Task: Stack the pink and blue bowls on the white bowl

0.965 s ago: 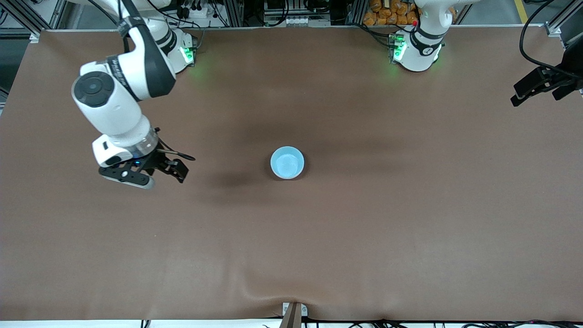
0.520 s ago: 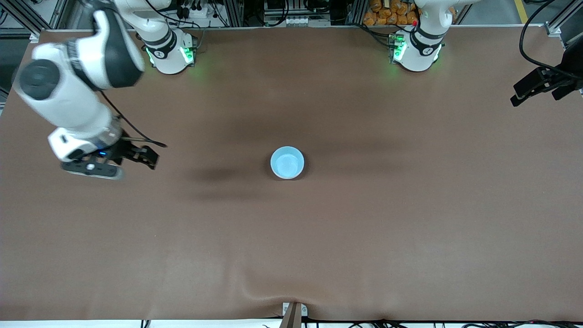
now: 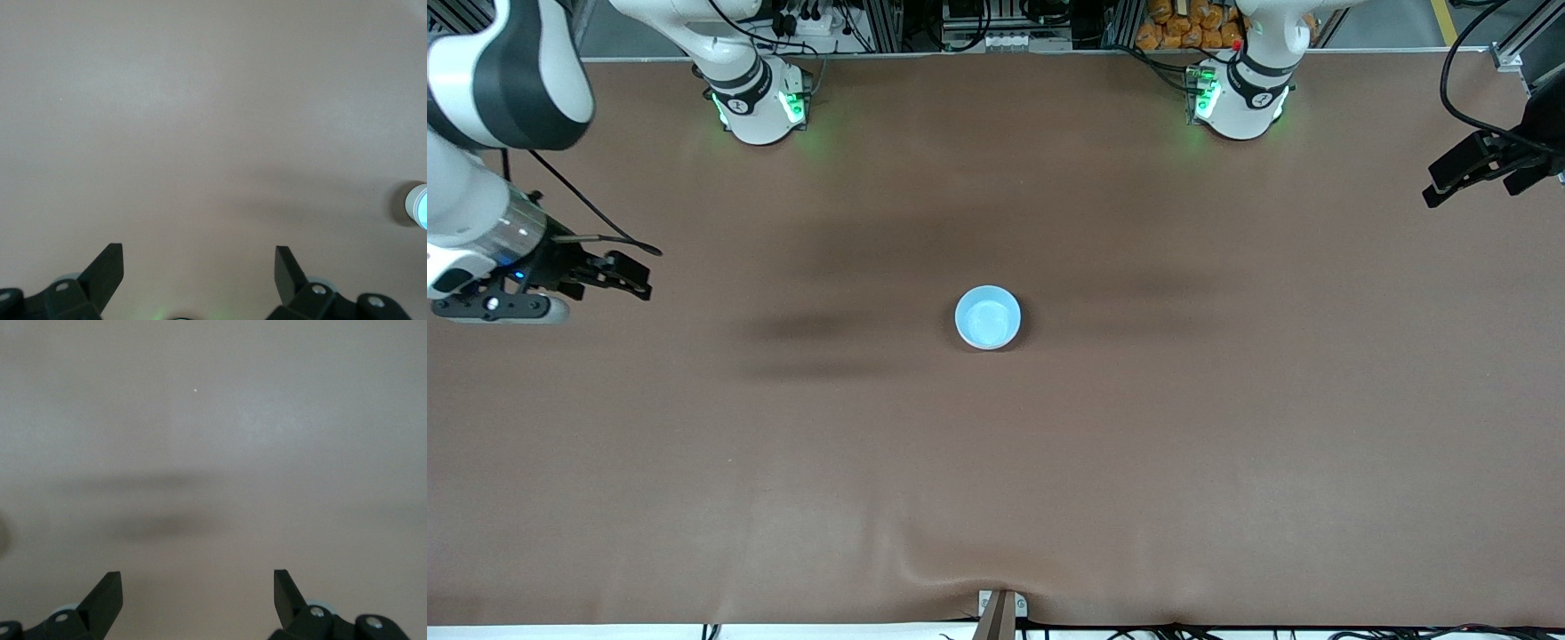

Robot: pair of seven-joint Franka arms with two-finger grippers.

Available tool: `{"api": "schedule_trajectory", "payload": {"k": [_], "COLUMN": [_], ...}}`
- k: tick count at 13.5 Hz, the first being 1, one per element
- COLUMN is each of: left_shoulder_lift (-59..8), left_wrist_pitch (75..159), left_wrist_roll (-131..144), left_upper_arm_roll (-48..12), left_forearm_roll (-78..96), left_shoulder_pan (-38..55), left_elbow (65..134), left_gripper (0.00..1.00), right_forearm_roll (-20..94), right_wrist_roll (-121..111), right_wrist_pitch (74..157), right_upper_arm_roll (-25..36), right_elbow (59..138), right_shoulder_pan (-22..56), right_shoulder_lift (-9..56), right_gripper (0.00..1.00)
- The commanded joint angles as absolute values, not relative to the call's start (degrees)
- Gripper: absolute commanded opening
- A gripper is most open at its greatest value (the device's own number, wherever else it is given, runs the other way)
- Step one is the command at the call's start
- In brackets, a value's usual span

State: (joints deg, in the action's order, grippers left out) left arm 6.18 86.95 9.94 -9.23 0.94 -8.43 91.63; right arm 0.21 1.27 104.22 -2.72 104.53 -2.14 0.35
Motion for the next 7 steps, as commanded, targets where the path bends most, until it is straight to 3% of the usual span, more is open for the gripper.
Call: {"api": "schedule_trajectory", "payload": {"k": [1, 4, 7], "left_shoulder_lift": [6.6, 6.4, 6.2], "left_wrist_pitch": [86.4, 86.6, 87.1], "left_wrist_roll": [8.4, 8.4, 8.4], "left_upper_arm_roll": [-9.7, -9.7, -9.7], "left_forearm_roll": [0.4, 0.7, 0.8], "left_shoulder_pan": [-9.0, -8.9, -8.9], "left_elbow": [91.8, 91.8, 91.6], "left_gripper": [1.0, 1.0, 1.0], "right_forearm_roll": [0.9, 0.5, 0.3], "right_wrist_roll": [-0.4, -0.7, -0.4], "right_wrist_pitch": [97.8, 94.0, 84.2], "right_upper_arm_roll": [-3.3, -3.3, -3.2], "right_elbow": [98.6, 95.6, 87.6], "right_shoulder_pan": [-3.3, -3.3, -3.3], "right_shoulder_lift": [-0.4, -0.6, -0.2], "right_gripper": [1.0, 1.0, 1.0]}}
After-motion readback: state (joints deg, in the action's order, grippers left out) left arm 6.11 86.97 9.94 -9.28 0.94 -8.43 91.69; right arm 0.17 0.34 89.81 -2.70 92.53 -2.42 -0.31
